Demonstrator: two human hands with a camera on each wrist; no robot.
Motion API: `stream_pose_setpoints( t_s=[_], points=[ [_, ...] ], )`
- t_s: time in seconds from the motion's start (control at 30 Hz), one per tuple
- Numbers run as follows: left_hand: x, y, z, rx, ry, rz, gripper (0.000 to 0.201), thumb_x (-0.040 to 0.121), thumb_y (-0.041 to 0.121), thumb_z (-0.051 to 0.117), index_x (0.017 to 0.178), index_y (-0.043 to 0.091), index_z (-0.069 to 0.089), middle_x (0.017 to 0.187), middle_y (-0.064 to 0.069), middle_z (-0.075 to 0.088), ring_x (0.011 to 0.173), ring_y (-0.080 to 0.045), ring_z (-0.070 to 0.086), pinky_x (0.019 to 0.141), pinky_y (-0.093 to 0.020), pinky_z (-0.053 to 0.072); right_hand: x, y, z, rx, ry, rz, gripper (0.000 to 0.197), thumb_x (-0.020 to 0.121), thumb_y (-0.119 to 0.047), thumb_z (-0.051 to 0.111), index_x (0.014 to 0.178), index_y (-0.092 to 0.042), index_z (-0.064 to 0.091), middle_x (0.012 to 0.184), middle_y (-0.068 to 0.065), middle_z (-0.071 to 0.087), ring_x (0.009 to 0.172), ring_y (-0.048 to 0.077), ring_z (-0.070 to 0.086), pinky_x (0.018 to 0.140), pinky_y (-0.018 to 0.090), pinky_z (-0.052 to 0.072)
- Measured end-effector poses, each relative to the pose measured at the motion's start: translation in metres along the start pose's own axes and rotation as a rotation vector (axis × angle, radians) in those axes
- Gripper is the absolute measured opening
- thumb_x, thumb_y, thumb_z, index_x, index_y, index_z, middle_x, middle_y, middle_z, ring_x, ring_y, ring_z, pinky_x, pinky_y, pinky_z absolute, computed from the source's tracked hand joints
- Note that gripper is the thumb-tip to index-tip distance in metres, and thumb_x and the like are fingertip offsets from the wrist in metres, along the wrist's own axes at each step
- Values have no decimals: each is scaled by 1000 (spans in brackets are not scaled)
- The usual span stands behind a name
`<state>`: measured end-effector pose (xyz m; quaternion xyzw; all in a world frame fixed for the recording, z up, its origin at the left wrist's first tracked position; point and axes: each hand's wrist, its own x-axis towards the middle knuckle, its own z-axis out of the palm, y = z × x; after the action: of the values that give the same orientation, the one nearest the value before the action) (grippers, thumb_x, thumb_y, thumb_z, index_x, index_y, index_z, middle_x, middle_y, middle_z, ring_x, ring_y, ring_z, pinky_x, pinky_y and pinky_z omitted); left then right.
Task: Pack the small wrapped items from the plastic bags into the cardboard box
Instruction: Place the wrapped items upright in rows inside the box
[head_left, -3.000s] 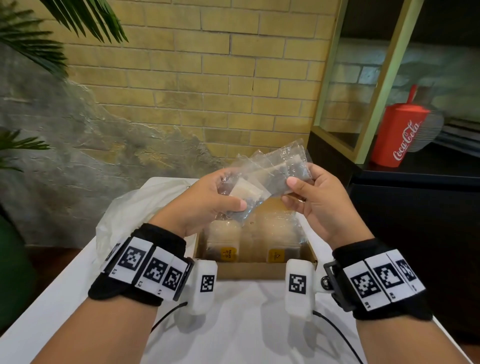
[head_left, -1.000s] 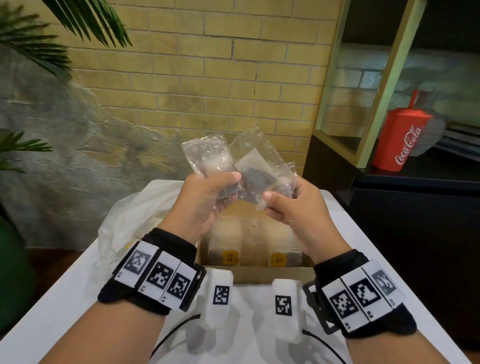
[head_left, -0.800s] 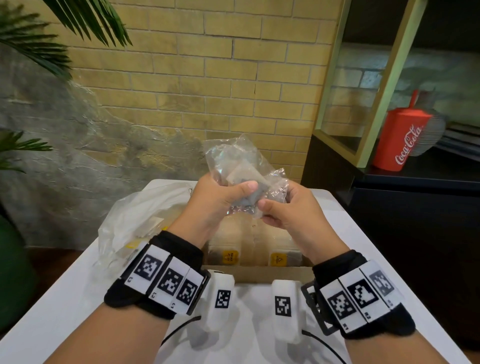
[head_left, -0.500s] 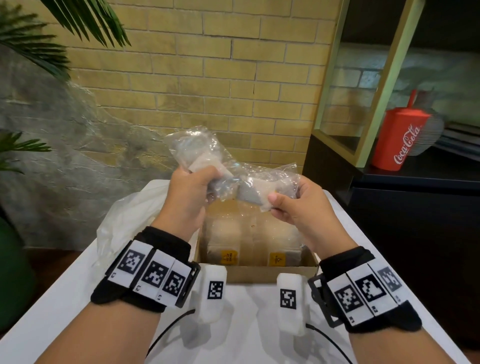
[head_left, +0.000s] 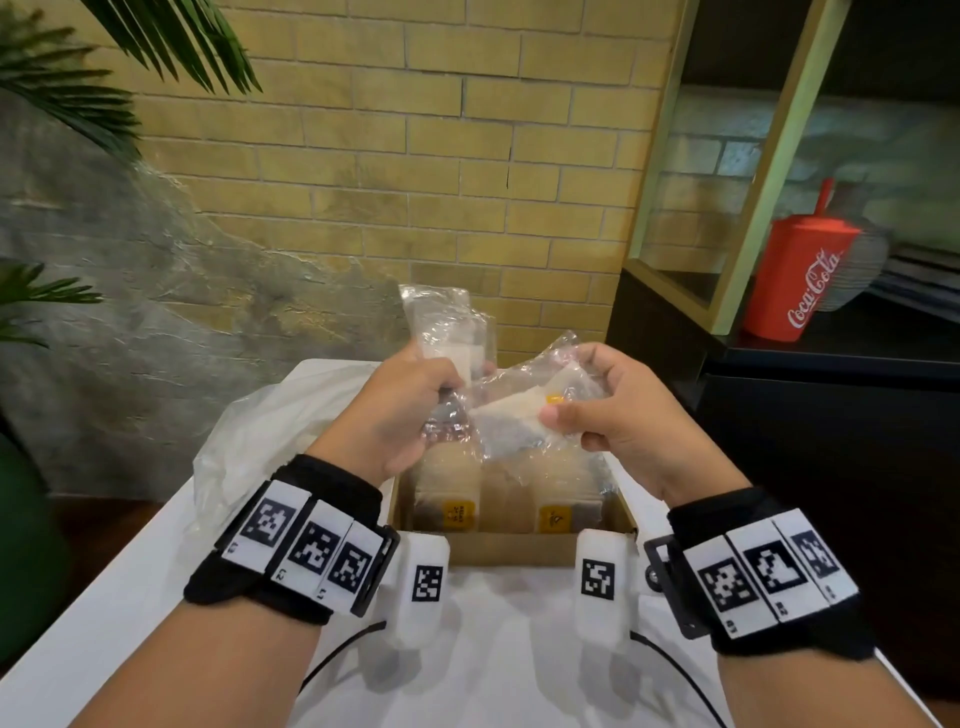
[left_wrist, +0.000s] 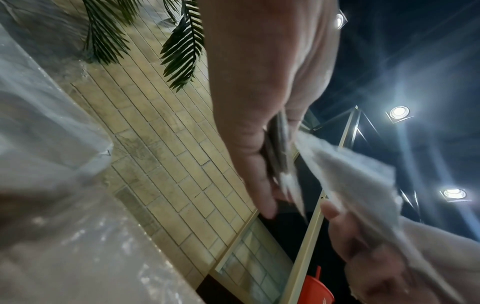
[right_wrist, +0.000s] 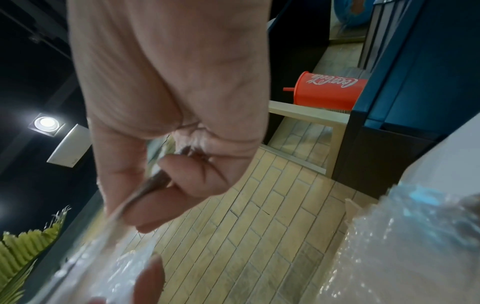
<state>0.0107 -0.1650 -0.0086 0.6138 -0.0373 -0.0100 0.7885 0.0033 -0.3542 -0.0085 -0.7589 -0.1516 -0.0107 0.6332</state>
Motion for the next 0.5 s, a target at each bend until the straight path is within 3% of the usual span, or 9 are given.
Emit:
stream_pose_setpoints(
  t_s=[0.07, 0.13, 0.17, 0.2, 0.27, 0.33, 0.43, 0.5],
  points=[
    [-3, -2, 2, 95, -24, -61, 10, 90, 9, 51, 100, 9, 54, 92, -9, 65, 86, -22, 64, 80, -43, 51, -1, -1, 2, -104, 21, 10, 45, 70, -6, 76, 105, -26, 56, 92, 0, 65, 61, 6, 58, 54, 22, 42],
    [-3, -5, 2, 181, -96, -119, 49, 78, 40, 68, 115, 11, 56, 112, -11, 62, 103, -26, 61, 90, -48, 50, -1, -2, 5, -159, 42, 3, 41, 69, -5, 77, 95, -30, 56, 85, -4, 66, 55, 4, 58, 54, 23, 42],
    [-3, -7, 3, 229, -132, -130, 66, 69, 51, 74, 122, 15, 54, 116, -10, 63, 104, -26, 63, 89, -47, 51, -1, -2, 6, -169, 47, -3, 41, 69, -5, 78, 92, -30, 56, 81, -5, 66, 54, 4, 57, 54, 24, 41],
    [-4, -8, 3, 259, -167, -122, 69, 66, 49, 77, 123, 16, 55, 114, -10, 66, 99, -24, 65, 84, -43, 54, -1, -2, 6, -172, 53, -10, 39, 68, -6, 78, 92, -28, 56, 79, -4, 66, 52, 4, 57, 53, 24, 41],
    [-4, -9, 3, 254, -244, -99, 50, 74, 18, 73, 120, 8, 56, 100, -13, 70, 82, -21, 70, 72, -36, 57, 1, 0, 6, -163, 78, -21, 35, 71, -11, 78, 96, -24, 57, 83, -2, 65, 51, 5, 57, 52, 23, 41],
    [-5, -9, 4, 231, -245, -90, 42, 78, -3, 66, 118, 3, 57, 94, -16, 71, 78, -23, 70, 71, -36, 58, 4, 3, 4, -182, 120, -17, 25, 80, -19, 70, 102, -20, 58, 86, -1, 62, 50, 3, 55, 52, 21, 43],
    [-5, -7, 2, 270, -188, -57, 34, 80, -4, 65, 112, 4, 57, 95, -18, 68, 83, -27, 65, 75, -39, 54, 8, 6, 3, -184, 185, -33, 10, 90, -24, 57, 93, -15, 60, 75, -2, 61, 55, 5, 53, 51, 18, 42],
    [-4, -7, 0, 276, -172, -44, 27, 81, -3, 65, 103, 10, 58, 86, -11, 68, 77, -23, 64, 68, -34, 52, 9, 6, 2, -170, 227, -47, 14, 92, -22, 55, 81, -14, 59, 66, -4, 58, 52, -1, 51, 48, 12, 39]
  ],
)
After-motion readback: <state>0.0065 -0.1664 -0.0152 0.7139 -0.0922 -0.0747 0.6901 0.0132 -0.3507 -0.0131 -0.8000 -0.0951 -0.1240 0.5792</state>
